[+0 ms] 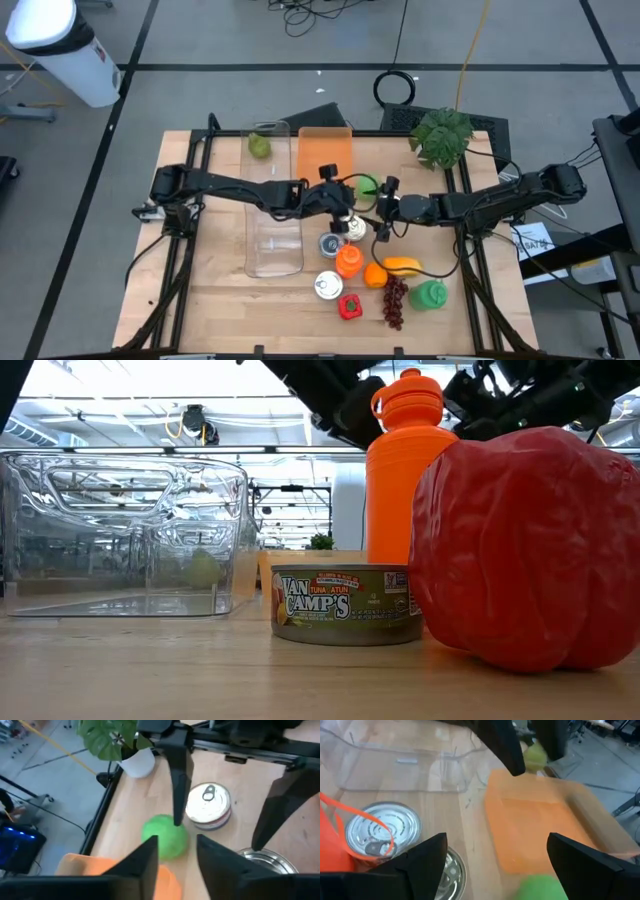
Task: Pick & Place Food Item
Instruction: Put the green apple into the top transparent bin
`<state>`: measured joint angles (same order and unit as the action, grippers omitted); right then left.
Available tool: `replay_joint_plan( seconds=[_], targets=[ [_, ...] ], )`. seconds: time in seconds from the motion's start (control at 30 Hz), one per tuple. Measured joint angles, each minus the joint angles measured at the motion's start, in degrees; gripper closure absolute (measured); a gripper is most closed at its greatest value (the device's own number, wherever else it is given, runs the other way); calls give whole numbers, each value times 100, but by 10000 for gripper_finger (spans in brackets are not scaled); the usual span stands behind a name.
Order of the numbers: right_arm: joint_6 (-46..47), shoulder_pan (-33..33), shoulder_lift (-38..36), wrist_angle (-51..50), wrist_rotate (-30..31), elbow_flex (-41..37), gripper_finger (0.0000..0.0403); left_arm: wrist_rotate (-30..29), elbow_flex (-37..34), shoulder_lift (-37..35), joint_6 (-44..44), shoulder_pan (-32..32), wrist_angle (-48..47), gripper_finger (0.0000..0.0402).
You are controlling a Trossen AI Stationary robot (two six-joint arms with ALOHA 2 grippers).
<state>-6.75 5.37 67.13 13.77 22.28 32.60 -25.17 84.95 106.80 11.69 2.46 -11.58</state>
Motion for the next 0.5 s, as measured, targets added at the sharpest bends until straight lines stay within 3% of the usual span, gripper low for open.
replay_joint_plan(
  seconds=[0.23, 0.5],
  targets=[
    [621, -431, 2, -156, 24, 0, 77, 773, 0, 0, -636, -367, 76, 160],
    [736, -1426, 4, -514, 290, 0, 64, 923, 0, 0, -918, -656, 22, 88]
  ],
)
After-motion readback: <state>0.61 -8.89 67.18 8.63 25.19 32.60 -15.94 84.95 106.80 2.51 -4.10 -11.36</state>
